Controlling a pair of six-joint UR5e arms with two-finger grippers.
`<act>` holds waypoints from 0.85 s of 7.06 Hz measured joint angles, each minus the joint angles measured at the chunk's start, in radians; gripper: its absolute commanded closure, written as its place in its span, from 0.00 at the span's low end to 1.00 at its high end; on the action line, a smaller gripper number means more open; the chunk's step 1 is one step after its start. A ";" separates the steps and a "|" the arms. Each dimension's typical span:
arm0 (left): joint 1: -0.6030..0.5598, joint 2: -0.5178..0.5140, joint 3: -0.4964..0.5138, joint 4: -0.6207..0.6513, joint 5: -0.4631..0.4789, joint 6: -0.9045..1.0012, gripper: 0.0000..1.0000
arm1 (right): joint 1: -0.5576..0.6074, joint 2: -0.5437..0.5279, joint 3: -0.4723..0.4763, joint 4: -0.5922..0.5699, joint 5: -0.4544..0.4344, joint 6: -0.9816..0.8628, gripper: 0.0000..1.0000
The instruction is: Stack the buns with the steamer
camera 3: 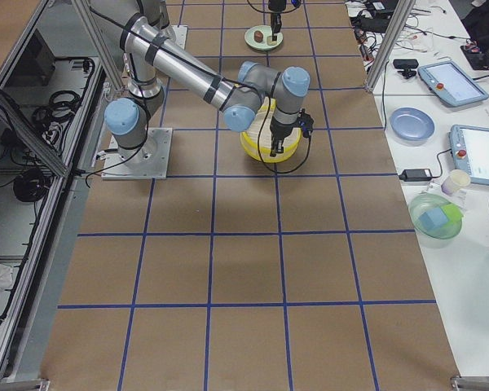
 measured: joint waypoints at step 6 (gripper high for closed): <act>-0.262 -0.064 -0.032 0.077 -0.048 -0.361 1.00 | 0.002 -0.006 0.006 -0.001 -0.029 0.001 1.00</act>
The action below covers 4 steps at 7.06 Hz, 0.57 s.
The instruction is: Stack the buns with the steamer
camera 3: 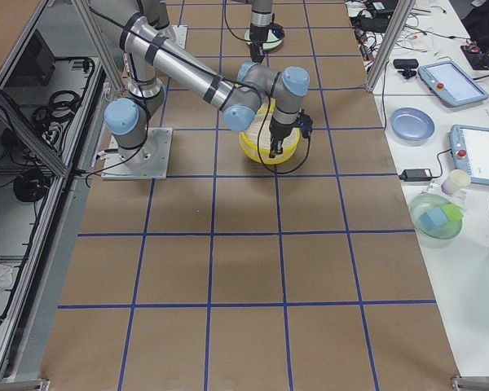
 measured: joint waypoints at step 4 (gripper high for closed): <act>-0.031 -0.054 -0.012 0.026 0.002 -0.004 0.00 | 0.066 -0.059 0.021 0.005 0.002 0.081 1.00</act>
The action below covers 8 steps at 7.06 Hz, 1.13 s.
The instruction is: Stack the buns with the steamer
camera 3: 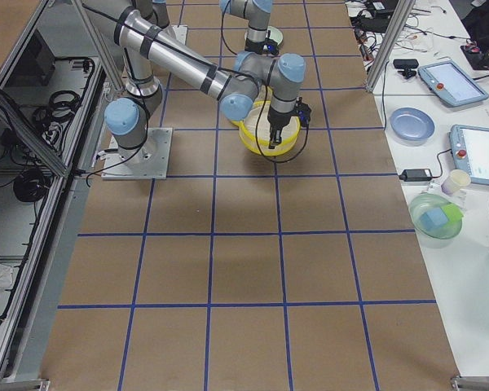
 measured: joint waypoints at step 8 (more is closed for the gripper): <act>0.267 0.095 0.036 -0.100 0.196 0.384 0.00 | 0.361 -0.027 0.039 0.059 0.011 0.332 1.00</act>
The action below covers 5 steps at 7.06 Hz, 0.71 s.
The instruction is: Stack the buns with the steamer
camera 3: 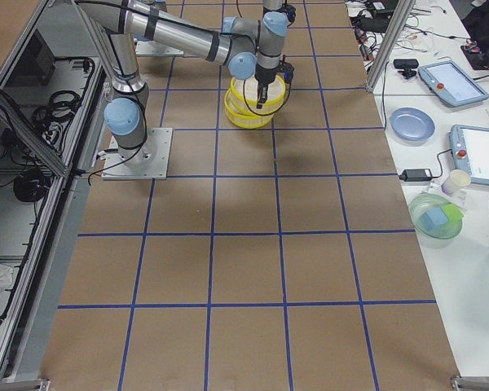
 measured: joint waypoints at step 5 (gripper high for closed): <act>0.301 -0.027 -0.030 -0.139 0.015 0.055 0.00 | 0.032 0.006 0.076 -0.116 0.005 -0.045 1.00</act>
